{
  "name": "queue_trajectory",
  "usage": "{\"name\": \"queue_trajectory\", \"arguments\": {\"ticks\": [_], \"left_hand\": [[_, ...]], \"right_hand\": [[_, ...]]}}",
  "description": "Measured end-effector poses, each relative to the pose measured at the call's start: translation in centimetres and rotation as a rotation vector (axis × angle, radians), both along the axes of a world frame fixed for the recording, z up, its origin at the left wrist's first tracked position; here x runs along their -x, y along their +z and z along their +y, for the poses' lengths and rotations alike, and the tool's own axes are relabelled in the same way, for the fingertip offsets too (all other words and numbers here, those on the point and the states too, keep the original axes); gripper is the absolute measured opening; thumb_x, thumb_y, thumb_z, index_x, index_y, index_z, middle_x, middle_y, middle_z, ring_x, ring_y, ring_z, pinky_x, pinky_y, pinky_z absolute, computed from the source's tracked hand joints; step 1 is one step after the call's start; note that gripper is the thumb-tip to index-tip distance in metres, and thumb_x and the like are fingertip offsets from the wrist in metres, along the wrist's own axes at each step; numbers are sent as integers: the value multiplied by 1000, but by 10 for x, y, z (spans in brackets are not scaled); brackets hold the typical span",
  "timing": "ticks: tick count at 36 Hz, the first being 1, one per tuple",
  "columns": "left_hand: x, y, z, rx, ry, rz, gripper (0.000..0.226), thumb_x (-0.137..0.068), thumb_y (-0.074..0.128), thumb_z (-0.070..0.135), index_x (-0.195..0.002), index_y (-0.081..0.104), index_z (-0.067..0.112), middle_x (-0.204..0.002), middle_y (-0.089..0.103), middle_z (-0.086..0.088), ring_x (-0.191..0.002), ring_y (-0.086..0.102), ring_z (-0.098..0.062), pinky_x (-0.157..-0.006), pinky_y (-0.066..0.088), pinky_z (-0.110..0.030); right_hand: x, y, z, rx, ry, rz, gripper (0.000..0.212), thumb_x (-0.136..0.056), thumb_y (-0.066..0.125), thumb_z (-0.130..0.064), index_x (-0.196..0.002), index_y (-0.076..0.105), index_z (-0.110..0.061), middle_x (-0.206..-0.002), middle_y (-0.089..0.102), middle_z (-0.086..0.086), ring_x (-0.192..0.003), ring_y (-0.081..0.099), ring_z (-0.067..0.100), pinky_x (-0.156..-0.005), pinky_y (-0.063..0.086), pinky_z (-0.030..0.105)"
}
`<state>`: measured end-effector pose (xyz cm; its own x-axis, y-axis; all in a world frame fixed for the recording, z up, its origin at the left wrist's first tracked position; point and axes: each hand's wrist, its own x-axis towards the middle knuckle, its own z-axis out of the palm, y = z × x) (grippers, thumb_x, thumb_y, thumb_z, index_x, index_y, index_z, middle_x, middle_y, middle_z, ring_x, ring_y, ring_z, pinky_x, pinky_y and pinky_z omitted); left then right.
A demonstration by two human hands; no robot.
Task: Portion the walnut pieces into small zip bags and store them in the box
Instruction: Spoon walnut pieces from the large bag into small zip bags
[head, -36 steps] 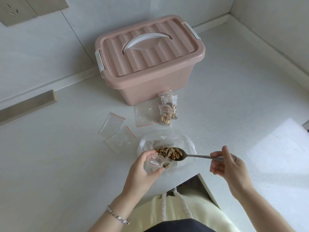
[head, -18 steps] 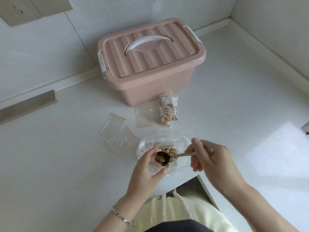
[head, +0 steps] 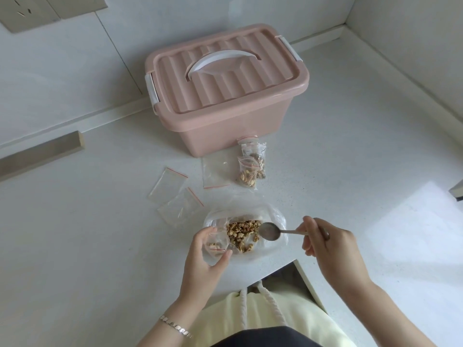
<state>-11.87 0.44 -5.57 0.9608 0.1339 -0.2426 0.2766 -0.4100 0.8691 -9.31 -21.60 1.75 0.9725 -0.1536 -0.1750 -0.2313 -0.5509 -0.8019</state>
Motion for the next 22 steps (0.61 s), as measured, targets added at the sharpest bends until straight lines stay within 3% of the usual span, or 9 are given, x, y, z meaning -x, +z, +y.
{"name": "queue_trajectory", "arguments": {"ticks": [6, 11, 15, 19, 22], "left_hand": [[-4, -2, -6, 55, -21, 47, 58, -72, 77, 18, -110, 39, 41, -121, 47, 24, -117, 41, 6, -88, 26, 6], [-4, -4, -8, 50, -43, 52, 59, -69, 80, 18, -105, 39, 42, -118, 48, 24, -115, 39, 15, -85, 25, 6], [-3, -8, -8, 49, -32, 58, 59, -67, 81, 18, -105, 41, 41, -117, 54, 19, -111, 40, 19, -84, 27, 5], [-3, -10, -6, 14, -29, 94, 65, -66, 82, 18, -108, 39, 44, -114, 47, 29, -105, 44, 18, -81, 28, 7], [-2, -11, -4, -13, -42, 126, 69, -66, 82, 19, -121, 43, 34, -116, 46, 25, -107, 43, 9, -79, 27, 9]], "right_hand": [[9, -28, 3, -33, -52, 65, 30, -93, 46, -26, -68, 61, -30, -55, 59, 0, -56, 58, 9, -57, 48, 23], [11, -39, 14, -168, -148, 112, 31, -94, 45, -23, -71, 64, -18, -58, 62, 5, -51, 58, 10, -54, 47, 15], [10, -49, 18, -366, -305, 190, 34, -96, 42, -24, -76, 66, -10, -61, 65, 11, -58, 65, 24, -58, 54, 27], [9, -58, 17, -518, -374, 301, 37, -97, 40, -26, -80, 65, -5, -64, 67, 13, -60, 67, 26, -54, 54, 24], [9, -63, 15, -593, -410, 365, 38, -97, 40, -27, -82, 65, -3, -65, 67, 14, -61, 67, 26, -53, 54, 23]]}}
